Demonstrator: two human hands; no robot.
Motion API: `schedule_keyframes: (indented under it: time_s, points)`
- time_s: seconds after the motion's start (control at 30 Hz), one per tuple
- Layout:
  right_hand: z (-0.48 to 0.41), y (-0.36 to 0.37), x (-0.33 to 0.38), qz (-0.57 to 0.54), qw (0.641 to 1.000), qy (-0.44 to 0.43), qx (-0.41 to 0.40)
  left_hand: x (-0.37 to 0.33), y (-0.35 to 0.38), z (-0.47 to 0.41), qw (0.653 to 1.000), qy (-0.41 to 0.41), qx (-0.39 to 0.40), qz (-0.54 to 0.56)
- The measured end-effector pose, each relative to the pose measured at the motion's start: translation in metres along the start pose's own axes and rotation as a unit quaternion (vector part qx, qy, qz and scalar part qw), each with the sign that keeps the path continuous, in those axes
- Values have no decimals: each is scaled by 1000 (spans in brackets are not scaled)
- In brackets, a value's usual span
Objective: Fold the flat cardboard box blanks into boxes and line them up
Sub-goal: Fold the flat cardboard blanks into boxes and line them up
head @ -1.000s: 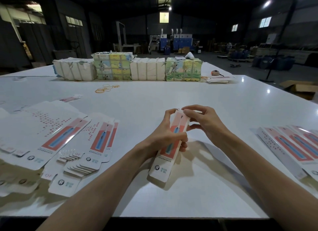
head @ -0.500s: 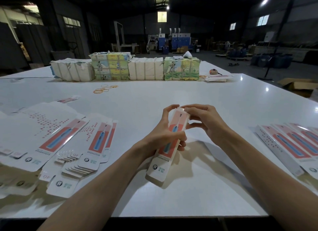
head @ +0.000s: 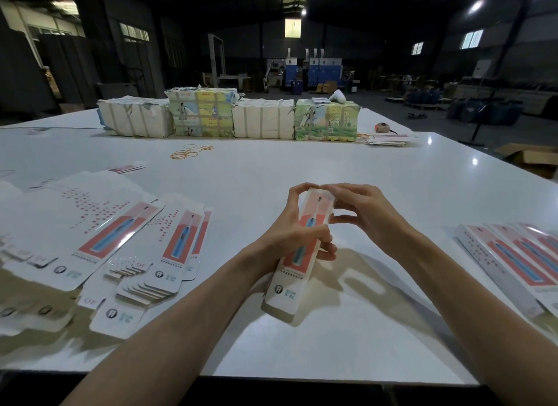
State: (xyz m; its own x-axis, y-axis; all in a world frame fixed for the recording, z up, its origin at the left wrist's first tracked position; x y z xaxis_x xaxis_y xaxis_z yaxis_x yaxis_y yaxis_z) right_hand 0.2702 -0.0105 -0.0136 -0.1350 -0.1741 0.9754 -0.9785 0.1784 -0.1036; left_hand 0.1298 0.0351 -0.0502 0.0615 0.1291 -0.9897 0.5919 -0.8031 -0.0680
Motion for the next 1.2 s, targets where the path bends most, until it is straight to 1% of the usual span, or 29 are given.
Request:
schedule_keyframes:
  time_s: [0.1,0.2,0.33,0.43,0.57,0.63,0.73,0.9,1.03,1.2]
  points:
    - [3,8,3,39,999,-29,-17,-1,-2,1,1000,3,-11,21]
    - [7,11,4,46,997,-50,-33,2,-2,1,1000,2,-8,28]
    - [10,12,0,31,998,-42,-22,8,-2,-2,1000,0,-11,15]
    - [10,12,-1,28,998,-39,-28,10,-2,-4,1000,10,-16,12]
    - [11,15,-7,-43,999,-14,-18,10,-4,-5,999,18,-31,1]
    - [12,15,-9,-70,996,-5,-46,12,-6,-6,999,17,-34,23]
    - [11,14,-5,-40,995,-24,-84,12,-7,-8,998,21,-39,34]
    - [14,17,-1,27,994,-45,-95,13,-7,-7,999,21,-31,36]
    - [12,13,-1,19,993,-53,-101,9,-5,-7,998,37,-37,31]
    - [10,17,-12,-2,995,-51,-89,15,-7,-4,998,14,-35,46]
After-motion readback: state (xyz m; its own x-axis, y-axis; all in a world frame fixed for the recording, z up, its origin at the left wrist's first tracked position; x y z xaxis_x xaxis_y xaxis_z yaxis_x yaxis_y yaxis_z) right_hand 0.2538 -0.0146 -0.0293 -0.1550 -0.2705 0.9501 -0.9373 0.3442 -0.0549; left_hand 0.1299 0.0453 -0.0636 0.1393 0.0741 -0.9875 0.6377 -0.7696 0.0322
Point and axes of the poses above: each hand's wrist, its own z-axis away from the middle knuckle, its own y-axis out of the palm, x = y × z, the point moved 7 cm from there along -z, towards the middle knuckle, and after that the axes turned 3 degrees about x, right-handed, at the moved point
